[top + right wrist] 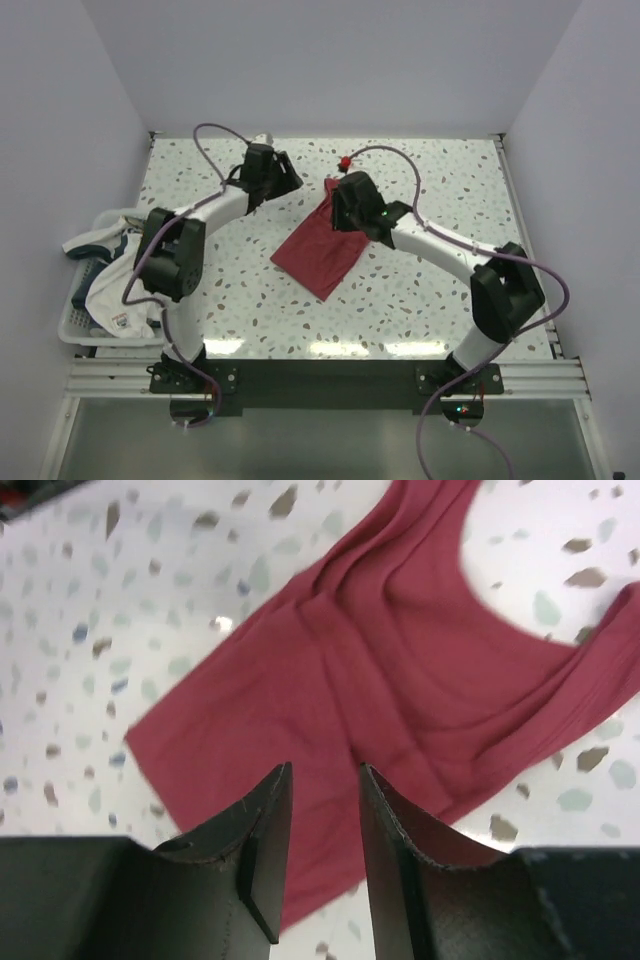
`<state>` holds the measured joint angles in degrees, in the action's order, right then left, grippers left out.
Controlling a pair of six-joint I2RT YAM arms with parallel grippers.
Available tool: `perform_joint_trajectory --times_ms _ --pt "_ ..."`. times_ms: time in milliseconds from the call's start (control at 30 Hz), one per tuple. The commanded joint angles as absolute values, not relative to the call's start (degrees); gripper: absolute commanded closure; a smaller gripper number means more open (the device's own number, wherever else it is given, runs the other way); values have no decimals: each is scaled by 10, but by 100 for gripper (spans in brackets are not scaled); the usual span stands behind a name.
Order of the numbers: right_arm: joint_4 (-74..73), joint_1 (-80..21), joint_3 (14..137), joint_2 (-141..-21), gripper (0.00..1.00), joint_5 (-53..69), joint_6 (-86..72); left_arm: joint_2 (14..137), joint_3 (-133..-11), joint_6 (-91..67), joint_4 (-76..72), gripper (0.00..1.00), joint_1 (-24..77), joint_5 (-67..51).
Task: Fold and stack the tank tops
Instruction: Fold the tank top
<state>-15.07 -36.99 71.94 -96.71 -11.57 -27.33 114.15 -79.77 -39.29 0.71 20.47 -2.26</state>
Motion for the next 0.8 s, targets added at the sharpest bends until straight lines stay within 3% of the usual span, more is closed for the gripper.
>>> perform_joint_trajectory --times_ms 0,33,167,333,767 --pt "-192 -416 683 -919 63 -163 -213 1000 -678 -466 84 35 205 55" --pt "-204 -447 668 -905 63 -174 -200 949 -612 -489 81 34 205 58" --pt "-209 -527 628 -880 55 -190 -165 844 -511 -546 95 34 214 38" --pt "-214 -607 610 -878 52 -224 -126 737 -388 -600 100 31 232 27" --pt "-241 -681 649 -993 45 -275 -42 809 -330 -638 -38 34 235 -24"
